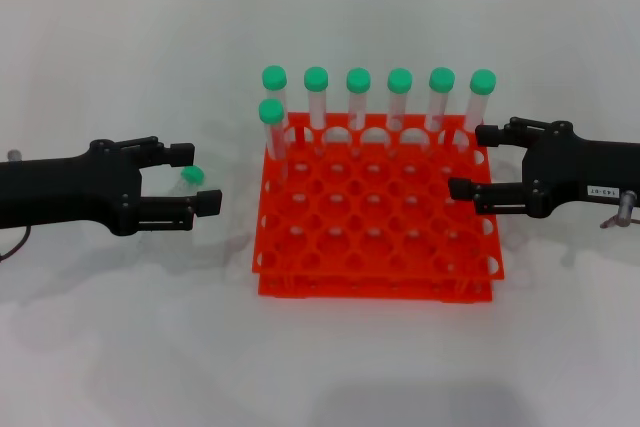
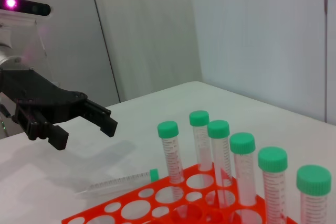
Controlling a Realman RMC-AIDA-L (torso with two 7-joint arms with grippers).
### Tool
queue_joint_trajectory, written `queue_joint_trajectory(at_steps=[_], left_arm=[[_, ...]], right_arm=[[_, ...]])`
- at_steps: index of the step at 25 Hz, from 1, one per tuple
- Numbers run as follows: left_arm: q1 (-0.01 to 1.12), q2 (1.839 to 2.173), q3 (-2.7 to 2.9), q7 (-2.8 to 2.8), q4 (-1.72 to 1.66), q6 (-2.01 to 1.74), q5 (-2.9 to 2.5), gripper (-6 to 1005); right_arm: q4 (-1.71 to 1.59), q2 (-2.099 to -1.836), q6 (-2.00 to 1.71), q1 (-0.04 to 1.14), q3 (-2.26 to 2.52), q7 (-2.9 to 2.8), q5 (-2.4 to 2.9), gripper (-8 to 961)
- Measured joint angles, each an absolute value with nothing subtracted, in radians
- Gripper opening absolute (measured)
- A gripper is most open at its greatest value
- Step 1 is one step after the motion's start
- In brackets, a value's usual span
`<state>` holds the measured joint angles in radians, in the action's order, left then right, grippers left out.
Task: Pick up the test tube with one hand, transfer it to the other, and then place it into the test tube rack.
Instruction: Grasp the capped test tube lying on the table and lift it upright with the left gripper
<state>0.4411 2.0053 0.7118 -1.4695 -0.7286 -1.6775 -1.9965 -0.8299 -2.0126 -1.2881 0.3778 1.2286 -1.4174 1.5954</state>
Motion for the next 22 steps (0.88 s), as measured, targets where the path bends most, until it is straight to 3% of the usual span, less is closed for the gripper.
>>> queue_joint_trajectory(at_steps=[22], left_arm=[[0.443,1.998,0.712,-1.485,-0.730,-1.669,-2.000,858]], right_arm=[[-0.830,-2.013,-1.282,0.378,1.223,-1.417,1.595,859]])
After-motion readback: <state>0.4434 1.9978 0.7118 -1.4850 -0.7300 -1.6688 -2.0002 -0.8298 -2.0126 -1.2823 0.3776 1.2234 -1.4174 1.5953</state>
